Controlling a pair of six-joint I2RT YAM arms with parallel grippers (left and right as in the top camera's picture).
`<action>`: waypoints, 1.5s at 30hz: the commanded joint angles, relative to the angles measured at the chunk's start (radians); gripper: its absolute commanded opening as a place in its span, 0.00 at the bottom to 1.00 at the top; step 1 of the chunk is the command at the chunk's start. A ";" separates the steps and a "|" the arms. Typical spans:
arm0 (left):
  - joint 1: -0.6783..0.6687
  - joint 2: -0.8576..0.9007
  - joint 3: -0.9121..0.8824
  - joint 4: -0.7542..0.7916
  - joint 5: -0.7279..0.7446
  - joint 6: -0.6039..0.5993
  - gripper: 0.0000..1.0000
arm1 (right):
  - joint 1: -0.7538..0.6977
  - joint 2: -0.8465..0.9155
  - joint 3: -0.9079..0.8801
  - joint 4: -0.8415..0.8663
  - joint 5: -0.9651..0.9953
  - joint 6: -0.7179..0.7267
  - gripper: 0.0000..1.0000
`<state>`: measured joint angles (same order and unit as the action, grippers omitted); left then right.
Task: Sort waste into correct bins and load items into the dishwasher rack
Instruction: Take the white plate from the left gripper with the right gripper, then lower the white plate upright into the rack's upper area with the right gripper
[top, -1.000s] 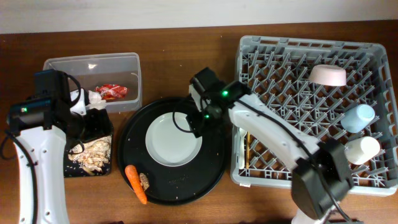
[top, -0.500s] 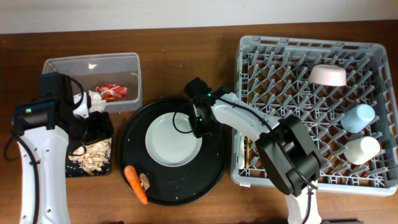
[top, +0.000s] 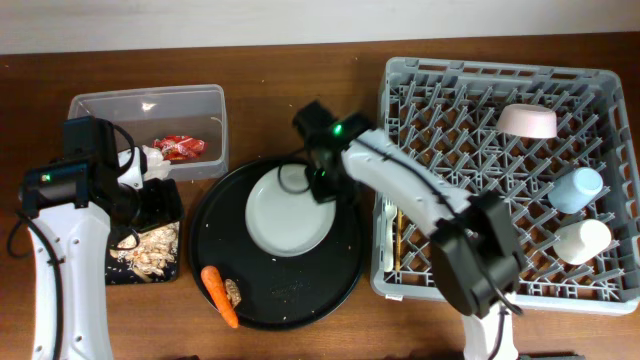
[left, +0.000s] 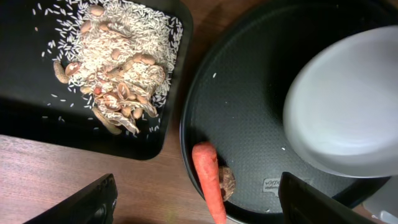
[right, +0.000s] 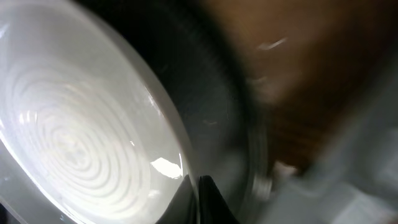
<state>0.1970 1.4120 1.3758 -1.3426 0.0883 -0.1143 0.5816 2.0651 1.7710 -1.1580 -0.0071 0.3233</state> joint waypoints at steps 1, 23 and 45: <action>0.004 -0.010 -0.006 0.003 0.020 -0.005 0.82 | -0.084 -0.152 0.135 -0.094 0.258 0.020 0.04; 0.004 -0.010 -0.006 0.003 0.021 -0.005 0.83 | -0.492 -0.188 0.159 -0.275 1.080 0.314 0.04; 0.004 -0.010 -0.006 0.013 0.021 -0.005 0.84 | -0.459 -0.013 0.147 -0.256 0.764 0.314 0.04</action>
<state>0.1970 1.4120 1.3750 -1.3354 0.0982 -0.1139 0.0952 2.0434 1.9259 -1.4204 0.8551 0.6247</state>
